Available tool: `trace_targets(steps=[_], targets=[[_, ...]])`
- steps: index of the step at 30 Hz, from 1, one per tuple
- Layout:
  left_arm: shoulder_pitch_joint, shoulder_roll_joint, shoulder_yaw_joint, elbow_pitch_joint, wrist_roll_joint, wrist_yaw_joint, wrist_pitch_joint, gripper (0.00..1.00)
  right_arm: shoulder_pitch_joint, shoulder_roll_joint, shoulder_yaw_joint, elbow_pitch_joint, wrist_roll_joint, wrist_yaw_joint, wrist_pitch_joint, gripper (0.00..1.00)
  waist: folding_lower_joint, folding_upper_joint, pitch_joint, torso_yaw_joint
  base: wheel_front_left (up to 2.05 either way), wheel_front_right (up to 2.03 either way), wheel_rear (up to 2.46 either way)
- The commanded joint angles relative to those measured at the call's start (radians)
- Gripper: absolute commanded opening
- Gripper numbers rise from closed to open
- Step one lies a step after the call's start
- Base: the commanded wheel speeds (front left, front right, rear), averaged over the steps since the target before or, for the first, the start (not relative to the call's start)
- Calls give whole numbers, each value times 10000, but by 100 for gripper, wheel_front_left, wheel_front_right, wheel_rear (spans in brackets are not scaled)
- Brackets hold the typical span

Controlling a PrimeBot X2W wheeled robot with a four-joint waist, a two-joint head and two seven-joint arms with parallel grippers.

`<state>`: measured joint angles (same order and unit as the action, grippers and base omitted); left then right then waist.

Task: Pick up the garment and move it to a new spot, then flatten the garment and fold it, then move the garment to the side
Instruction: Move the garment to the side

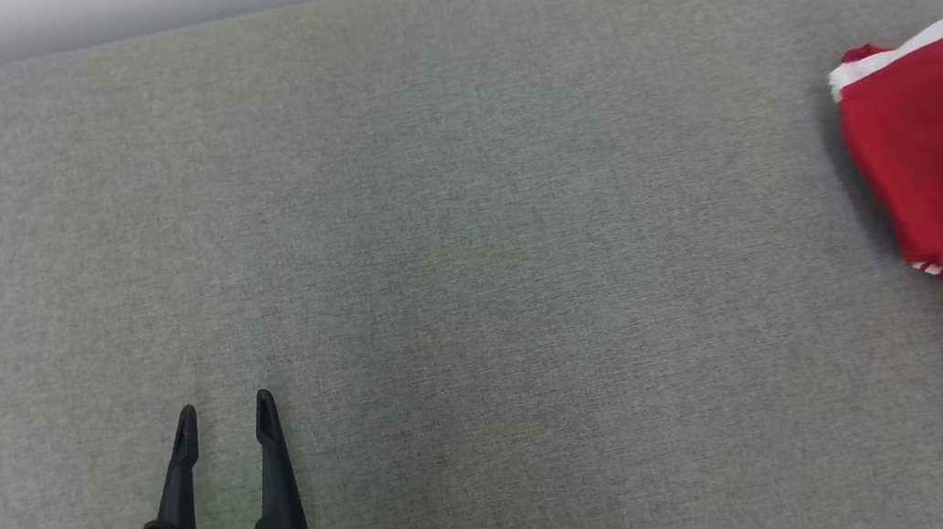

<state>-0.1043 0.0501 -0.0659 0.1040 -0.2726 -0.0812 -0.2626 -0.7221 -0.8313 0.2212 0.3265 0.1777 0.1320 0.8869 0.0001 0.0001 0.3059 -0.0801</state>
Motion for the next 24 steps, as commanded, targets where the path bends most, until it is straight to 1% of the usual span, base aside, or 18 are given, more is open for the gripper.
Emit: trace_targets(steps=[1,4,6,7,9,13,14,15,19,22,24], targets=[[-128,5,-1,39,145,-53,-25,100,167,-94,-140,187,-59,-27,-102,0,-1,-1,90,107,0,0,0],[-211,4,-86,40,176,-114,-25,100,407,-100,-924,803,-168,-27,-382,0,-1,-1,195,246,0,0,0],[-230,4,-138,10,212,-140,-25,100,535,-55,-1431,1080,-408,-27,-796,0,-1,-1,266,332,0,0,0],[-230,4,-138,10,212,-140,-25,100,535,-55,-1431,1080,-408,-27,-796,0,-1,-1,266,332,0,0,0],[-258,5,-172,4,268,-128,-25,100,695,-15,-1988,1342,-763,-27,-1259,0,-1,-1,377,413,0,0,0],[-355,7,-161,-89,456,-136,-25,100,832,422,-3149,1815,-1527,-27,-2096,0,-1,-1,579,529,0,0,0],[-374,7,-147,-122,534,-133,-25,100,865,575,-3442,1931,-1725,-27,-2205,43,-1,-1,618,542,0,0,0],[-377,8,-124,-151,557,-135,-25,100,899,749,-3726,2015,-1887,-27,-2308,100,-1,-1,647,548,0,0,0],[-385,8,-115,-321,685,-190,-25,100,947,1492,-4706,2055,-2628,-27,-2764,100,-1,-1,646,570,0,0,0],[-327,7,-47,-518,547,-219,-25,100,981,2166,-5158,1796,-2798,-27,-3295,100,-1,-1,474,562,0,0,0],[-190,7,-4,-634,438,-161,-25,100,1019,2626,-5357,1545,-2675,-27,-3730,100,-1,-1,307,542,0,0,0]])
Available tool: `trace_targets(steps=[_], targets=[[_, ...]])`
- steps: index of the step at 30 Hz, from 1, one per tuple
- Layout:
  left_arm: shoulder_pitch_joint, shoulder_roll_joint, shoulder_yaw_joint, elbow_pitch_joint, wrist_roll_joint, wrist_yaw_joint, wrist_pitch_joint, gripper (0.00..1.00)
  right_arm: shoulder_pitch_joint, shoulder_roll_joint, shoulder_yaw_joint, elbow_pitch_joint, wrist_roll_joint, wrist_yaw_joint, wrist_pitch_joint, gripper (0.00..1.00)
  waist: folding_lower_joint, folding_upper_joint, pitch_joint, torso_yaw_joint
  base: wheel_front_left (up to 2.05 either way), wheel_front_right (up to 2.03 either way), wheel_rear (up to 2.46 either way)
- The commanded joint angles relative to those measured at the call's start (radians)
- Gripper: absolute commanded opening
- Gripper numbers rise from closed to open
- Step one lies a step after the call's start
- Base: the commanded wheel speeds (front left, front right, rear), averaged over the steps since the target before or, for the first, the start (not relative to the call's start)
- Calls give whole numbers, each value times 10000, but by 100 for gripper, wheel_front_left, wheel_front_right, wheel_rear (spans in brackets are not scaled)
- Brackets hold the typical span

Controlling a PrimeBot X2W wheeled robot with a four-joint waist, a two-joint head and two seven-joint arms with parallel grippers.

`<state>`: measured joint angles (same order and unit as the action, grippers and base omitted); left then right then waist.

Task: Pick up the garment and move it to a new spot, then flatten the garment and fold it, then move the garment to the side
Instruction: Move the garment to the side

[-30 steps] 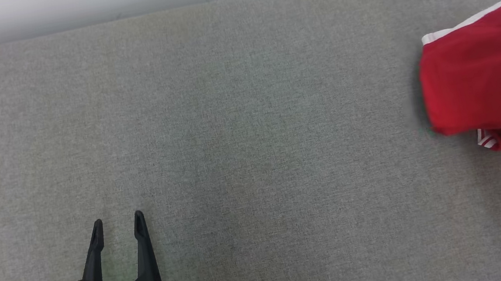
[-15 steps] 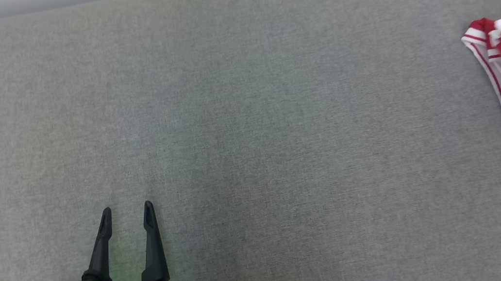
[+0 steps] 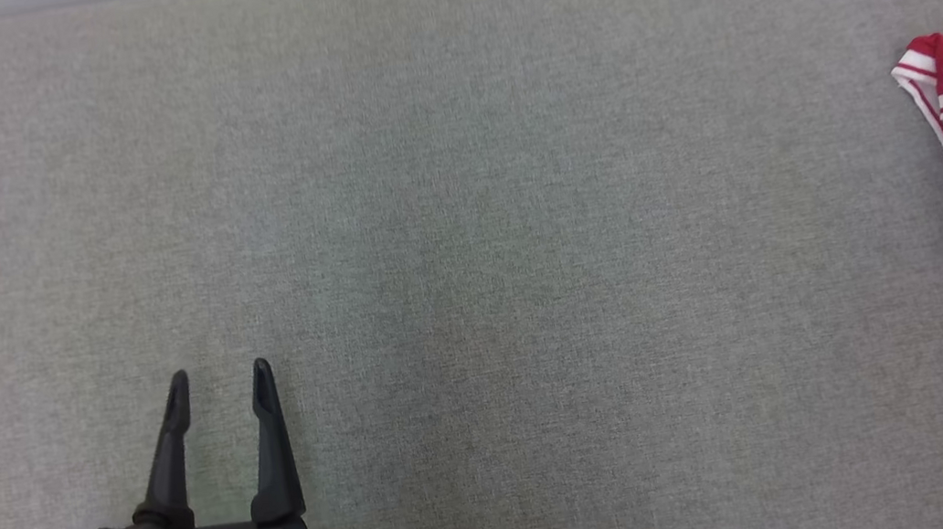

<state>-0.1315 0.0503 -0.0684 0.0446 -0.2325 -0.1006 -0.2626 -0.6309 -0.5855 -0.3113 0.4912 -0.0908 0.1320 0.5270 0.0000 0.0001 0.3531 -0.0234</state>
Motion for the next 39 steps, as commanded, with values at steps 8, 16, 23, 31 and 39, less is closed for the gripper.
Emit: trace_targets(steps=[8,16,23,31,39], targets=[[674,1,-2,-219,-419,39,-25,100,1228,1603,-58,-1628,1132,-27,-2090,100,0,-1,-1145,-23,0,0,0],[1324,-1,371,20,-678,509,-25,100,3375,3216,561,-3464,2586,-27,-4157,100,0,-1,-2057,-194,0,0,0],[1903,3,727,205,-810,820,-25,100,5215,4341,1655,-4219,2548,-26,-5490,100,0,-1,-2723,-191,0,0,0],[2336,0,981,543,-555,979,-25,100,6466,4887,2406,-4197,2501,-26,-6261,100,0,-1,-3198,-111,0,0,0],[2626,1,961,815,-584,841,-25,100,7047,5152,2585,-4144,2316,-26,-6442,100,0,-1,-3502,-58,0,0,0]])
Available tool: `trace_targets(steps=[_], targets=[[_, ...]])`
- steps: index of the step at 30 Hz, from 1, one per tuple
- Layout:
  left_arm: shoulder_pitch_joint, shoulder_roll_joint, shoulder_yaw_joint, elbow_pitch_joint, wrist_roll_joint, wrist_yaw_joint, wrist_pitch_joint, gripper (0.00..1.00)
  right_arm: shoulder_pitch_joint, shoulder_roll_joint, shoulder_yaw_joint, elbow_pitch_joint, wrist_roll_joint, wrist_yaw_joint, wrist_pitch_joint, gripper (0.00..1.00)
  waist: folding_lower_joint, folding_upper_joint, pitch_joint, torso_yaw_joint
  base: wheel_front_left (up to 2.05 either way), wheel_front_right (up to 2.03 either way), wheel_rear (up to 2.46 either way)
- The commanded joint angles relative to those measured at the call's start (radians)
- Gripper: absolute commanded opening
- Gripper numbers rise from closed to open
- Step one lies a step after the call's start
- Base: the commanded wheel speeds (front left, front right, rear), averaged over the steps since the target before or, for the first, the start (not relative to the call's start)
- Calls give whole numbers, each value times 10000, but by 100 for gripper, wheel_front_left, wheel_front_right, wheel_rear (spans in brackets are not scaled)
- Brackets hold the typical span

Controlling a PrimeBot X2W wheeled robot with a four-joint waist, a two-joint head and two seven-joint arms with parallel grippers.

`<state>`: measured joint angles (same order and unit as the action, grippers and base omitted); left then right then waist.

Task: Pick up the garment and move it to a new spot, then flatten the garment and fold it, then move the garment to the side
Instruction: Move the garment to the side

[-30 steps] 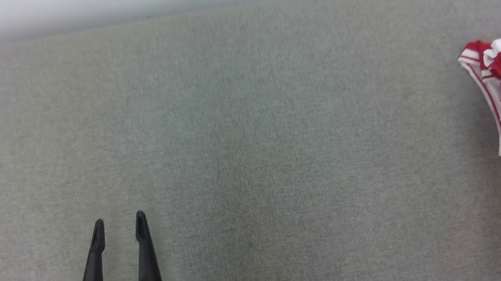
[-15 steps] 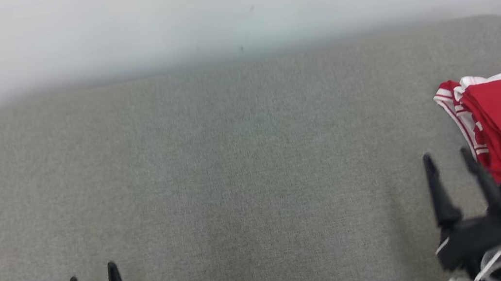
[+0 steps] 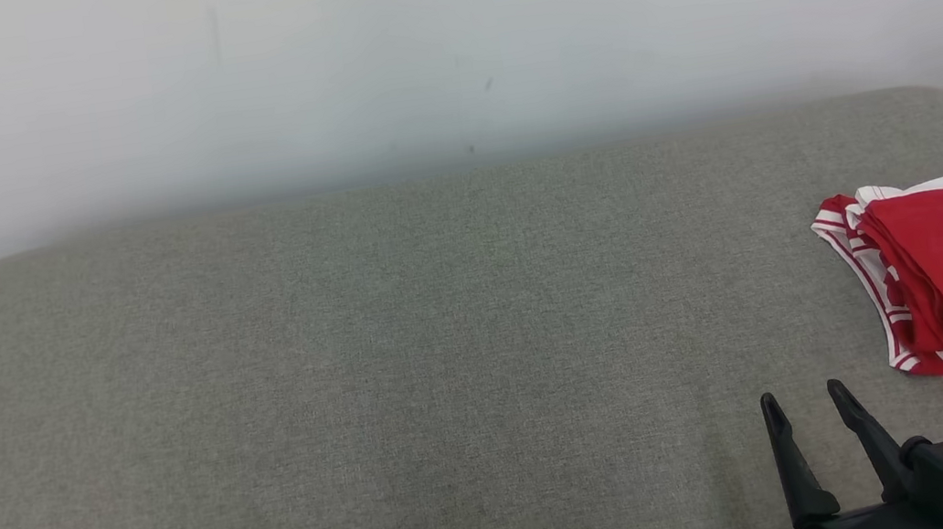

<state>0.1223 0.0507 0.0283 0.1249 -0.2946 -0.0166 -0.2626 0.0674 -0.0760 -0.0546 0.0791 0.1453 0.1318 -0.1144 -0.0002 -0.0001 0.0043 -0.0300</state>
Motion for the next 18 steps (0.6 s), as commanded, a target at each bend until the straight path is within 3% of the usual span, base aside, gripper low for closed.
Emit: trace_targets(steps=[1,18], targets=[[106,-4,-31,14,44,-10,-25,100,118,80,35,-33,-63,-24,-32,100,2,1,-26,11,0,0,0],[79,-3,-158,-435,14,125,-25,100,196,273,61,-275,-225,-24,-77,100,2,1,-22,-125,0,0,0]])
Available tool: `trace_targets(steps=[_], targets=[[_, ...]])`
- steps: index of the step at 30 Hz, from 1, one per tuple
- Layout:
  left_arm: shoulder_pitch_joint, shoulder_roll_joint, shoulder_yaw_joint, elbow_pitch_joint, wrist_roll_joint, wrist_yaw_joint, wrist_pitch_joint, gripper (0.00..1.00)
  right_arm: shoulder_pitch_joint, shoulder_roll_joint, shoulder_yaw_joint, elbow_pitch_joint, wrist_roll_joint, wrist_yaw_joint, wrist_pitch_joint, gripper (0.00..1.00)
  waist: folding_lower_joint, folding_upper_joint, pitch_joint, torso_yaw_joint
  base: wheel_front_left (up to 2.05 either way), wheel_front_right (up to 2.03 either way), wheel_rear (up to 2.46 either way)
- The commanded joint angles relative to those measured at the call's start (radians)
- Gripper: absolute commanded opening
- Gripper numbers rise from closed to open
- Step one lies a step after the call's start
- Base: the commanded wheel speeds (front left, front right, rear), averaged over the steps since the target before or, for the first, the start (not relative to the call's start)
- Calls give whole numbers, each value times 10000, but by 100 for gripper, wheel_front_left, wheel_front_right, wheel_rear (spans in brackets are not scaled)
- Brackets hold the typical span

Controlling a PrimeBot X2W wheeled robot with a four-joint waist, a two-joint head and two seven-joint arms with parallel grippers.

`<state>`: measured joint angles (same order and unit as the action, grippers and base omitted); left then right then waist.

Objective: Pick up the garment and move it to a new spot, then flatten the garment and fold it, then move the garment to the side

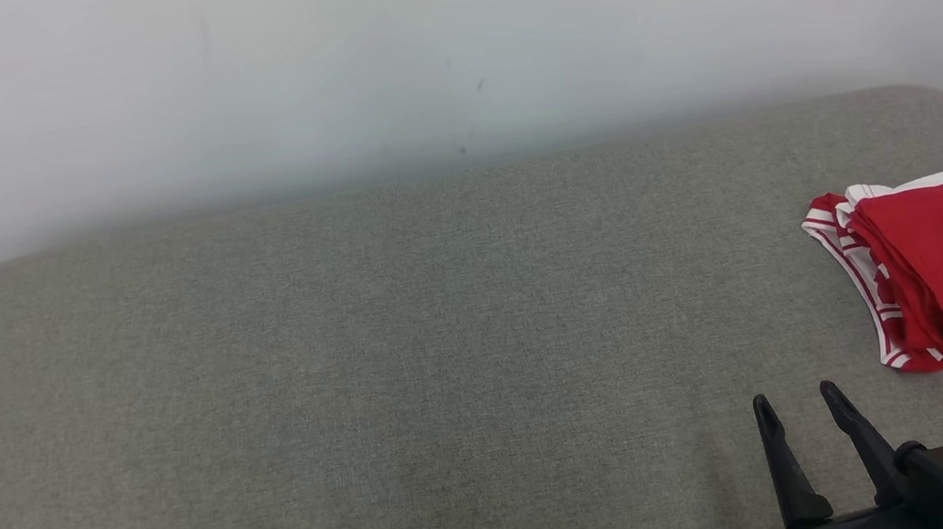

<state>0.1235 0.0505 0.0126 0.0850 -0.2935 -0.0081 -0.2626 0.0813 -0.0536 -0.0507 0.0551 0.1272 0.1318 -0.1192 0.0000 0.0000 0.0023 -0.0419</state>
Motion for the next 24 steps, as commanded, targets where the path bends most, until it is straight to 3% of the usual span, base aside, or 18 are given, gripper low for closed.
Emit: trace_targets(steps=[1,19,20,24], targets=[[69,-1,-6,-57,20,48,-25,100,49,51,41,-46,-42,-24,-42,100,0,0,-6,-17,0,0,0],[38,-1,-58,-104,245,146,-25,100,-24,59,245,161,334,-24,-165,100,0,0,6,-148,0,0,0],[0,-2,-67,-82,173,96,0,0,-8,8,222,188,288,2,-132,0,0,0,7,-150,0,0,0],[-2,-21,-71,285,50,77,37,0,100,8,233,539,374,2,-119,0,0,0,7,-149,0,0,0]])
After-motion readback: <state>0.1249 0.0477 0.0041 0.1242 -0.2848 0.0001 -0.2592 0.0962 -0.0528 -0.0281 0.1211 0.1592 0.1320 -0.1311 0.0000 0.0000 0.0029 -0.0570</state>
